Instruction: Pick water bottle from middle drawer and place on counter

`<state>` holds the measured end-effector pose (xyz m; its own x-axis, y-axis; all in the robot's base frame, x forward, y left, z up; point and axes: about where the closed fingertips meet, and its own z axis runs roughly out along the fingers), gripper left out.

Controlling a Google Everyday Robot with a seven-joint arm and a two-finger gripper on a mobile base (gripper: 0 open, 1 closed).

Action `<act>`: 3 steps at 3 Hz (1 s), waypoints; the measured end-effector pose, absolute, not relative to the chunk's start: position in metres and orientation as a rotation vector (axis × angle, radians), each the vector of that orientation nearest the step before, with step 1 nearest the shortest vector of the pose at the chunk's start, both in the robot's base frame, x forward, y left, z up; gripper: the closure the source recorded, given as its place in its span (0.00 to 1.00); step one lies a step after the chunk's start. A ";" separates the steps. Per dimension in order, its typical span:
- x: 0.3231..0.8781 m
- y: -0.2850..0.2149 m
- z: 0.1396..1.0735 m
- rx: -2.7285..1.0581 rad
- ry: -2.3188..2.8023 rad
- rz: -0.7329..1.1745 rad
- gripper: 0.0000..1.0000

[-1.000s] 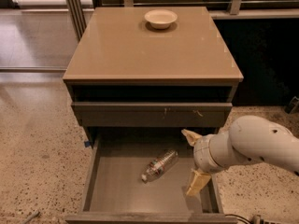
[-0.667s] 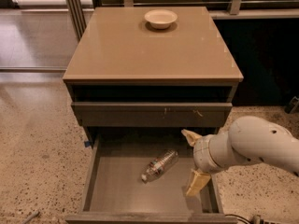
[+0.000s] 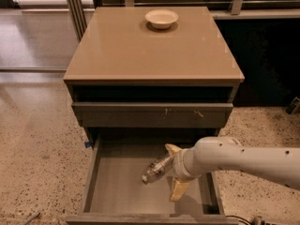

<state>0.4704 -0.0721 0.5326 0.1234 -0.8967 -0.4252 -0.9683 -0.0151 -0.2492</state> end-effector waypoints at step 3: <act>0.487 -0.085 0.475 -2.017 1.786 0.024 0.00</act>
Offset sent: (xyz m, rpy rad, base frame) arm 0.0094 -0.0027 -0.0387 -0.0731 -0.0321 0.0168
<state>0.4875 -0.0849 0.4753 0.1640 -0.9399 -0.2996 -0.9477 -0.0658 -0.3123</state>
